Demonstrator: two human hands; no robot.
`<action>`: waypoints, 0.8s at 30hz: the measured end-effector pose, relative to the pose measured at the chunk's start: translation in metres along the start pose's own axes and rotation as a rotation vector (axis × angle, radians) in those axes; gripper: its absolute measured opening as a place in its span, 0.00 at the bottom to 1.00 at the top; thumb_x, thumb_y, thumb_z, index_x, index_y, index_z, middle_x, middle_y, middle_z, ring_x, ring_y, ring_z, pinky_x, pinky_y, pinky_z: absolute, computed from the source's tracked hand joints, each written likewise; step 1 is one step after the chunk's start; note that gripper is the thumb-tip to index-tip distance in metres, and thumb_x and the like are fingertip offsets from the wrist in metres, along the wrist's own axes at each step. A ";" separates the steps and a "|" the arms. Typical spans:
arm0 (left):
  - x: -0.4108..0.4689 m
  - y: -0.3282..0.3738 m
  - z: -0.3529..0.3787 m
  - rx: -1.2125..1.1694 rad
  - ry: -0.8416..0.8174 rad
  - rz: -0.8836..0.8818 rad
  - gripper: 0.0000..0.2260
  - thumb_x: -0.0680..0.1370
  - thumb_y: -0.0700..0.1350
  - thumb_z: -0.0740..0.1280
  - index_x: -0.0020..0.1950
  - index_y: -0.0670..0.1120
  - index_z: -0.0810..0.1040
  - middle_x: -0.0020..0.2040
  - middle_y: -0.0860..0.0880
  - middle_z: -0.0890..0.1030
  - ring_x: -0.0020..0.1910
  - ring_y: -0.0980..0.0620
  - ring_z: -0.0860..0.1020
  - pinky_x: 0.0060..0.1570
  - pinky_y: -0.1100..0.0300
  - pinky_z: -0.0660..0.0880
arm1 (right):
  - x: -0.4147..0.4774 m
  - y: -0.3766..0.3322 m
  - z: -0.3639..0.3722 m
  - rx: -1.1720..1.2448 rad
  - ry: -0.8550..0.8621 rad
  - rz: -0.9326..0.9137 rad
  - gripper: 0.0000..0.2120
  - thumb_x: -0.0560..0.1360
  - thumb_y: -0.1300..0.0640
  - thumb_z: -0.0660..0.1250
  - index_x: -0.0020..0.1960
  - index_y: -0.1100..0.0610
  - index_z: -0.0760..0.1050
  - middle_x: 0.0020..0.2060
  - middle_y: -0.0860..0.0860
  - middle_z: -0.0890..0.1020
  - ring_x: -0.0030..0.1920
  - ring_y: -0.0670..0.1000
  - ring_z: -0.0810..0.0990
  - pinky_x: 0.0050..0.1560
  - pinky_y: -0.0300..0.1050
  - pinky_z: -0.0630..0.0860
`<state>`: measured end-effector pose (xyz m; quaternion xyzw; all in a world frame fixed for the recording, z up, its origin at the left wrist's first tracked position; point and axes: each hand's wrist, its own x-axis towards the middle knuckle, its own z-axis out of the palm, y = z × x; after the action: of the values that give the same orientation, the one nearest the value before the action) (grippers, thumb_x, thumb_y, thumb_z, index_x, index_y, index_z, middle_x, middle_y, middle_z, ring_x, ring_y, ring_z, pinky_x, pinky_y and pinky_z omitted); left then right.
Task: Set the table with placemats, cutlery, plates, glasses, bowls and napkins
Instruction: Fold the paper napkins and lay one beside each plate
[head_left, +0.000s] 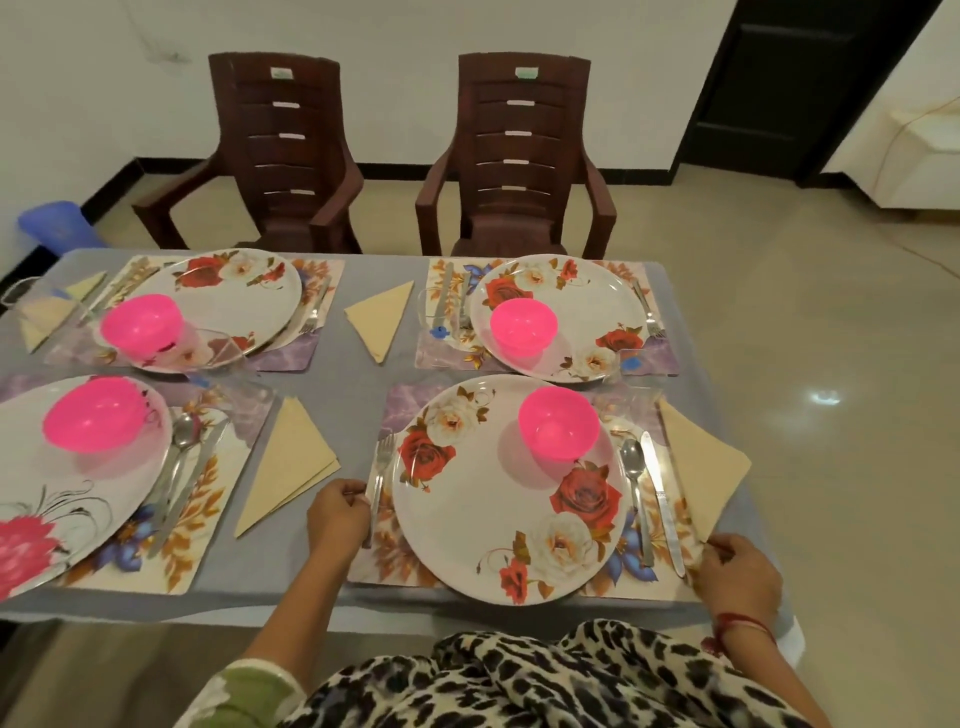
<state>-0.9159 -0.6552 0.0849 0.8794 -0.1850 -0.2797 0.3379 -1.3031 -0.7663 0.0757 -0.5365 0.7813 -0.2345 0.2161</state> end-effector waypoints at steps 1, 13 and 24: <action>0.000 -0.001 -0.003 -0.001 0.006 0.008 0.11 0.77 0.33 0.62 0.57 0.41 0.78 0.47 0.42 0.81 0.36 0.46 0.79 0.26 0.60 0.72 | -0.001 -0.001 0.001 -0.011 -0.014 -0.008 0.07 0.74 0.64 0.64 0.45 0.65 0.81 0.41 0.63 0.82 0.38 0.56 0.71 0.41 0.46 0.67; 0.003 -0.014 -0.026 0.038 0.098 0.038 0.08 0.77 0.36 0.62 0.54 0.42 0.78 0.48 0.44 0.81 0.34 0.55 0.75 0.29 0.64 0.70 | -0.014 -0.015 0.014 -0.040 -0.066 -0.063 0.07 0.74 0.65 0.65 0.47 0.65 0.81 0.43 0.64 0.82 0.43 0.62 0.77 0.49 0.51 0.71; -0.002 -0.014 -0.026 0.000 0.260 0.261 0.11 0.78 0.36 0.64 0.60 0.38 0.76 0.55 0.39 0.79 0.53 0.41 0.77 0.50 0.53 0.72 | 0.028 -0.042 -0.010 0.211 -0.047 0.133 0.18 0.74 0.58 0.68 0.62 0.63 0.71 0.54 0.63 0.79 0.55 0.63 0.76 0.54 0.50 0.71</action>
<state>-0.8988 -0.6316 0.0920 0.8767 -0.2524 -0.1174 0.3923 -1.2868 -0.8048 0.1064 -0.4631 0.7809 -0.2880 0.3047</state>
